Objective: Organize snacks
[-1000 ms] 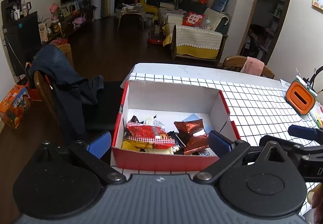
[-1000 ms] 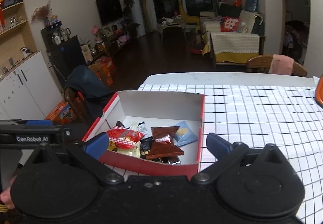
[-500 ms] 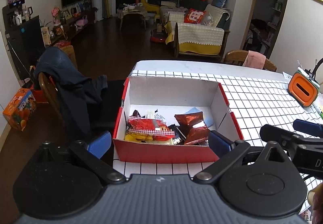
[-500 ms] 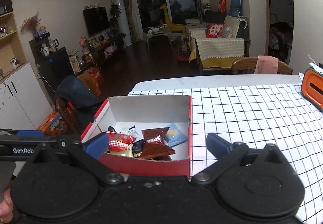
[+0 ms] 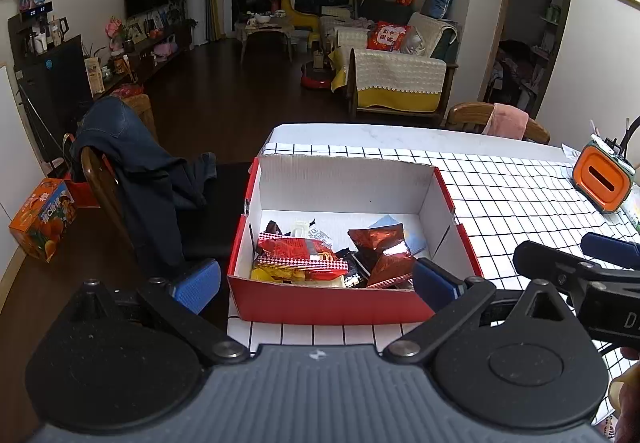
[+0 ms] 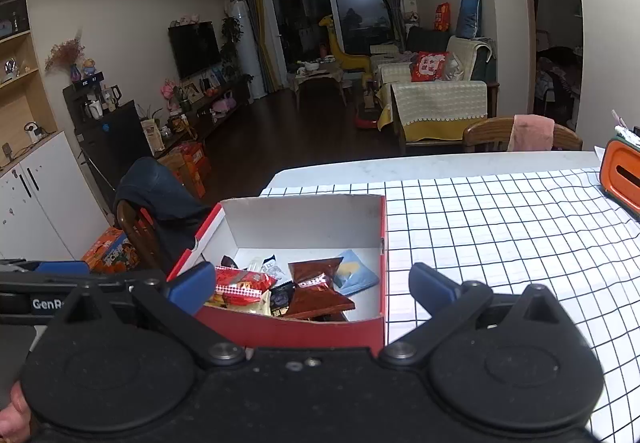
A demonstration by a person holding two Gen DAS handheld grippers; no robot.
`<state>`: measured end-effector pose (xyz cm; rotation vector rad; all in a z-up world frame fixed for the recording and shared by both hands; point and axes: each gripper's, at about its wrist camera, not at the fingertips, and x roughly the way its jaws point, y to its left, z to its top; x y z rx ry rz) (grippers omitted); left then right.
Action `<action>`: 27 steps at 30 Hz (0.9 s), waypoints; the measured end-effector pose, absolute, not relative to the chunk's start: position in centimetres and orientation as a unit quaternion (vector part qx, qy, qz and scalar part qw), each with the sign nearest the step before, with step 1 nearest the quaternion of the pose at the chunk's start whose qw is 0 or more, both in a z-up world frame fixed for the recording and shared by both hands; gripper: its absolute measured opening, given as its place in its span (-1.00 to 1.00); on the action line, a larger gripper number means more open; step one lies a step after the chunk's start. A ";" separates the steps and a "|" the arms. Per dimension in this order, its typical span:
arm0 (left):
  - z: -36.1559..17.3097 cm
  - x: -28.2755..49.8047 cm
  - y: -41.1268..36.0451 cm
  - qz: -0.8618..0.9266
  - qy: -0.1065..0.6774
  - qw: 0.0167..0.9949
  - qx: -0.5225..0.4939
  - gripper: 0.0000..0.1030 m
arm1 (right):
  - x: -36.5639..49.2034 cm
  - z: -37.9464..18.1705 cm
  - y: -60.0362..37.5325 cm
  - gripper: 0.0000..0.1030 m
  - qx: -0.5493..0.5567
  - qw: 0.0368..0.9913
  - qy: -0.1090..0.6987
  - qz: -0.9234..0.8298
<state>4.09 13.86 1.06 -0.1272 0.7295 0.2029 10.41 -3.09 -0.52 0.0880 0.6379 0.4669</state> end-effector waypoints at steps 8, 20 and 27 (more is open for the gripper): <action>1.4 4.2 13.7 0.098 0.355 0.927 -0.062 1.00 | 11.2 -0.3 -3.2 1.00 0.048 0.919 0.315 0.233; 2.1 4.4 13.5 0.093 0.352 0.929 -0.058 1.00 | 11.3 -0.3 -3.3 1.00 0.057 0.921 0.314 0.224; 2.0 4.4 13.5 0.091 0.353 0.929 -0.061 1.00 | 11.2 -0.3 -3.1 1.00 0.052 0.921 0.312 0.226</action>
